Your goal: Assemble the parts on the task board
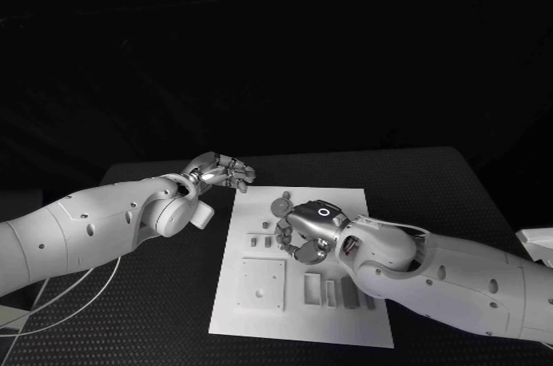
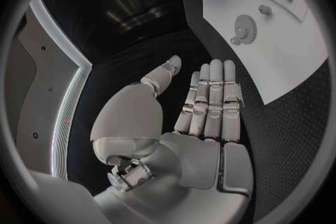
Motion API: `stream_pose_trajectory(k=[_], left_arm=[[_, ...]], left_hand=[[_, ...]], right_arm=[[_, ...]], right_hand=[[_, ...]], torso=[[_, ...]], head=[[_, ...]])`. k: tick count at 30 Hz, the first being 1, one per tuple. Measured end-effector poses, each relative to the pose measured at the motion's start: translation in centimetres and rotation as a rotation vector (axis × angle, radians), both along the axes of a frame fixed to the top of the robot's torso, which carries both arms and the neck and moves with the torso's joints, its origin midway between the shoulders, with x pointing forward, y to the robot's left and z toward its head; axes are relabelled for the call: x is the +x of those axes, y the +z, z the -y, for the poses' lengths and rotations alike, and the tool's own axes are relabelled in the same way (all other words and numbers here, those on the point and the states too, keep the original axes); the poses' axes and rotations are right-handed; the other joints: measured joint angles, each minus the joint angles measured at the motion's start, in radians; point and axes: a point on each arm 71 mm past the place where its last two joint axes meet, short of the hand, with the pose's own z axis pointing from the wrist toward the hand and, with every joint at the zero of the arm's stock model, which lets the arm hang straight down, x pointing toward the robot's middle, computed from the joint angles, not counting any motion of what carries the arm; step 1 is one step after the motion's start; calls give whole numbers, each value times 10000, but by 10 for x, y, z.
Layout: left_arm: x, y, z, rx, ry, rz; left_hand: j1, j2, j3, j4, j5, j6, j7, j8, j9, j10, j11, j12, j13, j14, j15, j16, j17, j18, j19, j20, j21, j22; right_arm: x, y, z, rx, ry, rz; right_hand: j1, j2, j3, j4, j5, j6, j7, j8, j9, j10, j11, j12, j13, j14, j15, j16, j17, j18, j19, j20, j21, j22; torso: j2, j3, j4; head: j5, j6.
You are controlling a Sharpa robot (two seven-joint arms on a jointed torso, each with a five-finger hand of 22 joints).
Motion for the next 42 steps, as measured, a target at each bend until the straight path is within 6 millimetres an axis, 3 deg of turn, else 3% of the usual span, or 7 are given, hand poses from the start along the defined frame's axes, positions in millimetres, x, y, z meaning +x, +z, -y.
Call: stream_pose_trajectory(k=[8, 17, 42], left_arm=[[0, 0, 1, -6, -11, 6], [0, 0, 4, -20, -48, 6], [0, 0, 4, -19, -50, 0]], left_hand=[[0, 0, 0, 0, 0, 0, 0, 0, 0, 36, -36, 0, 1, 0, 0, 0, 10, 0, 0, 0, 0, 1], [0, 0, 0, 0, 0, 0, 0, 0, 1, 36, -36, 0, -8, 0, 0, -40, 24, -1, 0, 0, 0, 1], [0, 0, 0, -1, 0, 0, 0, 0, -7, 36, -36, 0, -6, 0, 0, -40, 48, -2, -1, 0, 0, -6]], right_arm=[[-8, -19, -11, -116, 228, -307], [-11, -26, -16, -281, 372, -372], [-19, -49, -20, -967, 613, -722]], right_hand=[[77, 49, -10, -10, 11, -3, 2, 32, 1, -3, -1, -38, 10, 2, 4, -38, -1, 0, 1, 0, 0, 10], [90, 36, -12, -12, 11, -5, 2, 29, 26, -6, -3, -60, 74, 7, 7, -38, 9, 1, 19, 13, 0, 9], [103, 22, -26, -26, 11, -44, 4, 28, 43, 17, 21, -71, 79, 6, 4, -38, 29, 1, 76, -6, 0, 26]], torso=[[6, 6, 18], [7, 13, 12], [7, 17, -1]], head=[[130, -76], [264, -160], [389, -295]])
